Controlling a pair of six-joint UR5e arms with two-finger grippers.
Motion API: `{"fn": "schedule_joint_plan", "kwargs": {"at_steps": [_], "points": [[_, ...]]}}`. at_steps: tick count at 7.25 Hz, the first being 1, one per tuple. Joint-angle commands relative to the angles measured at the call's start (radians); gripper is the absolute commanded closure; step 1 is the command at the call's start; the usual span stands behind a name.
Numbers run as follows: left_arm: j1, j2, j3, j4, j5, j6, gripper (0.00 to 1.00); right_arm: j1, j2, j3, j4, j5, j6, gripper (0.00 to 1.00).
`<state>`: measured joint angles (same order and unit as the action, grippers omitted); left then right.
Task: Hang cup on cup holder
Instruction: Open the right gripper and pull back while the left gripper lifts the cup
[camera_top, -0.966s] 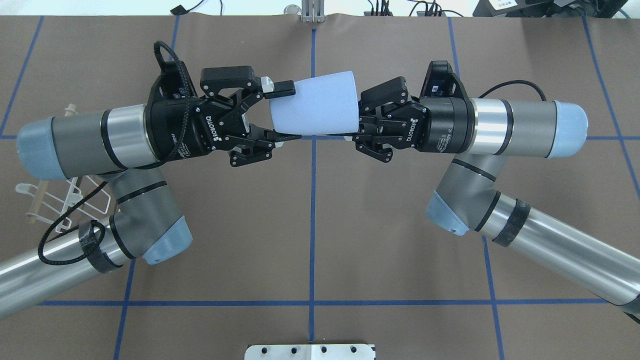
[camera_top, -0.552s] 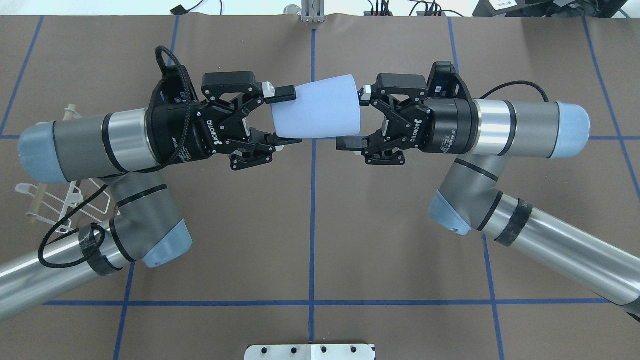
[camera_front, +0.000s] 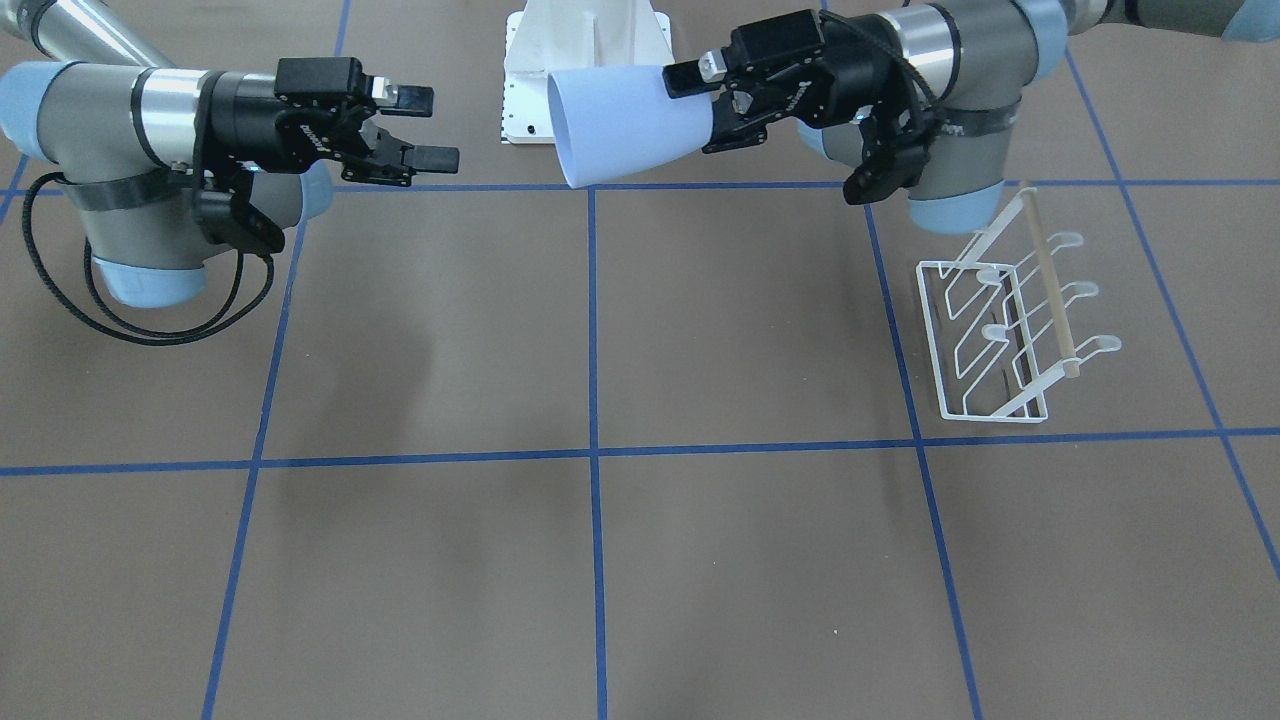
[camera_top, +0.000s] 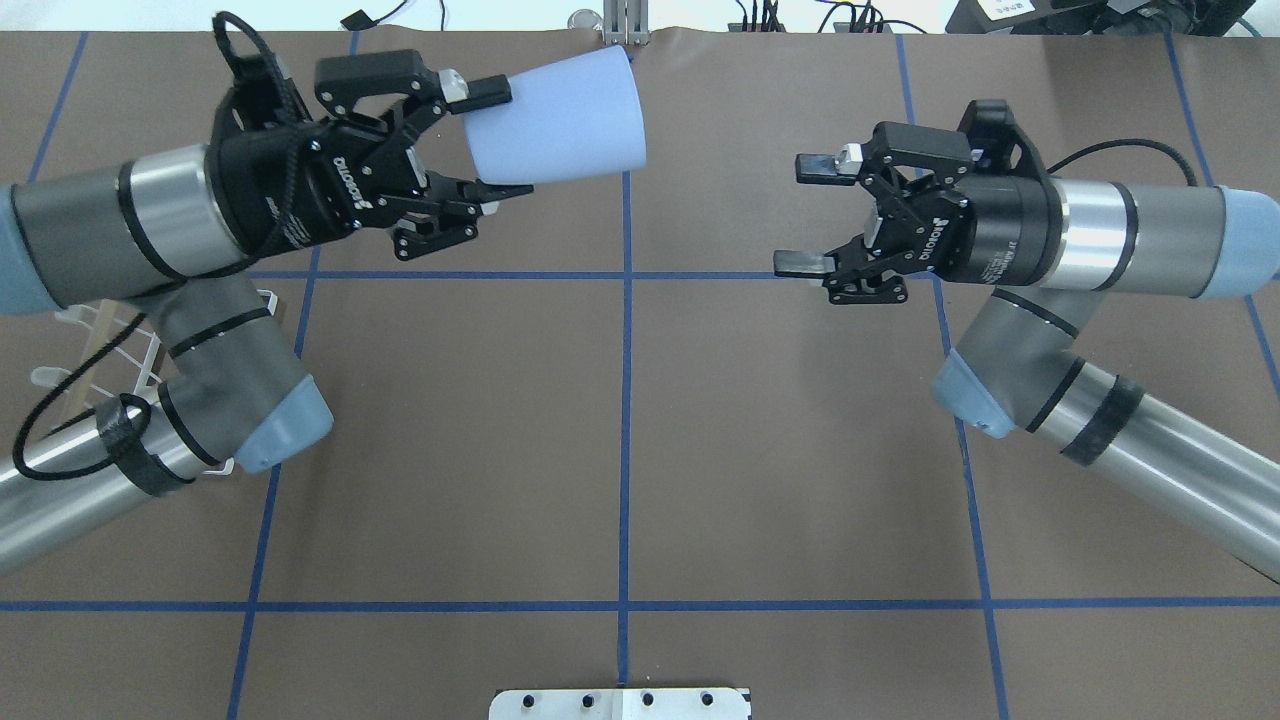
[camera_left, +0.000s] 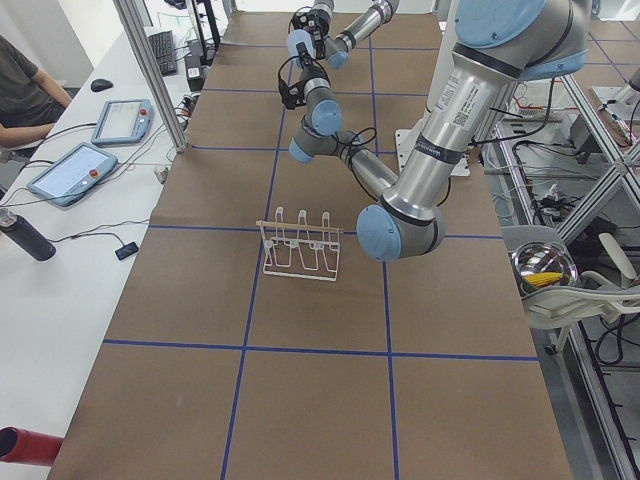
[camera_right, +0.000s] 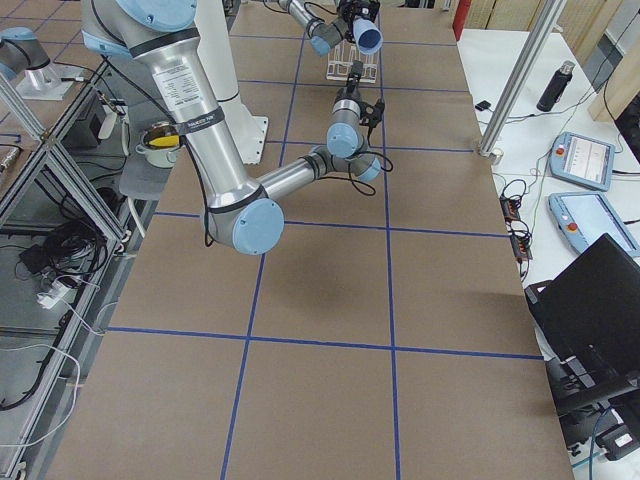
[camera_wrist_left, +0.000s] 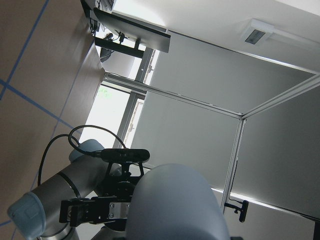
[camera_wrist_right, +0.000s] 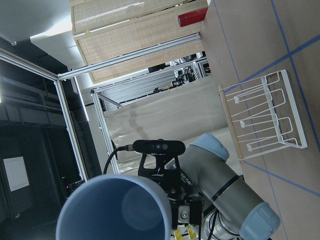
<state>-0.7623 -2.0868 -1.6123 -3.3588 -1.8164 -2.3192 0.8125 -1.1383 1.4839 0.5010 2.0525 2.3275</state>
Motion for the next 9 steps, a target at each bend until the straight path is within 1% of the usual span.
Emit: {"fn": "schedule_joint_plan", "kwargs": {"at_steps": [1, 2, 3, 4, 5, 6, 7, 8, 9], "points": [[-0.201, 0.031, 0.014, 0.135, -0.236, 0.105, 1.0, 0.074, -0.154, -0.036, 0.008, 0.057, -0.295, 0.0], [-0.303, 0.028, 0.002, 0.33, -0.432, 0.309, 1.0, 0.111, -0.199, -0.095, -0.004, 0.058, -0.433, 0.0], [-0.384, 0.033, -0.02, 0.502, -0.542, 0.498, 1.0, 0.17, -0.205, -0.156, -0.033, 0.083, -0.527, 0.0], [-0.431, 0.043, -0.018, 0.6, -0.564, 0.623, 1.0, 0.238, -0.24, -0.157, -0.12, 0.096, -0.63, 0.0], [-0.44, 0.065, -0.018, 0.675, -0.563, 0.732, 1.0, 0.314, -0.241, -0.159, -0.263, 0.21, -0.796, 0.0], [-0.455, 0.063, -0.023, 0.8, -0.555, 0.856, 1.0, 0.414, -0.236, -0.145, -0.43, 0.341, -1.0, 0.0], [-0.491, 0.063, -0.049, 0.95, -0.555, 1.0, 1.0, 0.51, -0.236, -0.145, -0.541, 0.433, -1.136, 0.0], [-0.511, 0.065, -0.09, 1.136, -0.554, 1.17, 1.0, 0.58, -0.239, -0.139, -0.65, 0.474, -1.301, 0.0], [-0.517, 0.068, -0.13, 1.299, -0.549, 1.304, 1.0, 0.591, -0.25, -0.142, -0.765, 0.498, -1.447, 0.0]]}}
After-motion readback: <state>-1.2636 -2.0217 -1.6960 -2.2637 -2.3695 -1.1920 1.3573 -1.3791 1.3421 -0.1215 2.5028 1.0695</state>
